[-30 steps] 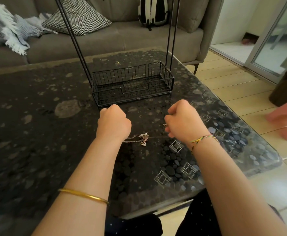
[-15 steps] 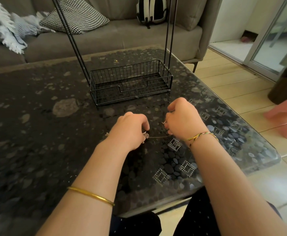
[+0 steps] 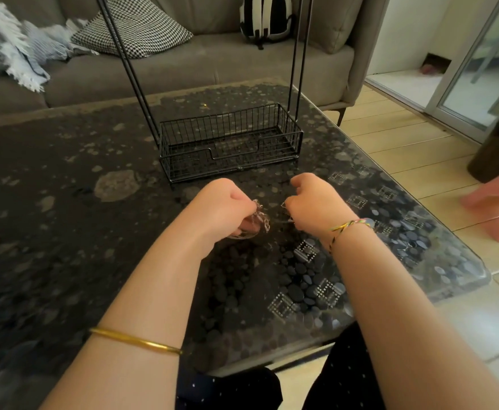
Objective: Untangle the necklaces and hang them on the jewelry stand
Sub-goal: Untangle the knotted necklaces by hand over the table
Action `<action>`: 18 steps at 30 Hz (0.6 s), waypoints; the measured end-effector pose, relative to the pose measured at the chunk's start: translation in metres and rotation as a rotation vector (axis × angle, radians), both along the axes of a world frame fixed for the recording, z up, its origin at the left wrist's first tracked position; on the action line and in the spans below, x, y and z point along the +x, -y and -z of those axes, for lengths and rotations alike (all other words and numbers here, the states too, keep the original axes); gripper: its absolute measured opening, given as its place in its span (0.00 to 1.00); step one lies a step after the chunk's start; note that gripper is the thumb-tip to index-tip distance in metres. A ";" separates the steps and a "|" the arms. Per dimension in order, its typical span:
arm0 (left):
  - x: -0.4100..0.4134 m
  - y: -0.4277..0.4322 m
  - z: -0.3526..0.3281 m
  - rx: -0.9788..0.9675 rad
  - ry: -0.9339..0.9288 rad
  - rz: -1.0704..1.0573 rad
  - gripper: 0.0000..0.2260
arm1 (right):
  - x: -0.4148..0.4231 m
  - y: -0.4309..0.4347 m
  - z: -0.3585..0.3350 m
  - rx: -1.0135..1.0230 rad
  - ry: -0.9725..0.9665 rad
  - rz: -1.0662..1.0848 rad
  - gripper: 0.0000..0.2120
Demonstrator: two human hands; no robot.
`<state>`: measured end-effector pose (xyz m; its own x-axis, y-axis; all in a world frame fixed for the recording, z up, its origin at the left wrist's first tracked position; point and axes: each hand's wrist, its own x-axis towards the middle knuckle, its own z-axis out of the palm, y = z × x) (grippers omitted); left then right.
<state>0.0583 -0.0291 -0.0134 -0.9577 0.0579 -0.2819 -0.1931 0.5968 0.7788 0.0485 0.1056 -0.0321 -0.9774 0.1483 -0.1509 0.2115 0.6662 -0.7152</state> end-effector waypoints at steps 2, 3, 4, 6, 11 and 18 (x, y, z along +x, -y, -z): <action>0.000 -0.001 -0.002 0.096 0.030 -0.028 0.07 | 0.003 -0.001 -0.002 0.048 -0.045 -0.006 0.18; 0.001 -0.001 -0.004 0.134 0.039 -0.038 0.06 | 0.004 -0.001 -0.004 0.039 -0.082 -0.001 0.17; 0.001 0.000 -0.005 0.162 0.043 -0.048 0.06 | 0.005 -0.001 -0.006 0.012 -0.121 0.011 0.16; 0.001 0.000 -0.008 0.189 0.034 -0.067 0.06 | 0.009 0.000 -0.010 -0.023 -0.215 0.038 0.13; 0.001 -0.001 -0.011 0.235 0.037 -0.120 0.03 | 0.019 0.005 -0.016 -0.218 -0.127 -0.100 0.07; 0.004 0.000 -0.014 0.270 0.003 -0.124 0.02 | 0.021 0.009 -0.018 -0.400 -0.003 -0.180 0.04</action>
<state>0.0621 -0.0290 0.0003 -0.9613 0.0138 -0.2751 -0.2542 0.3402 0.9054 0.0696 0.0967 -0.0143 -0.9829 -0.0937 -0.1588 0.1149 0.3630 -0.9247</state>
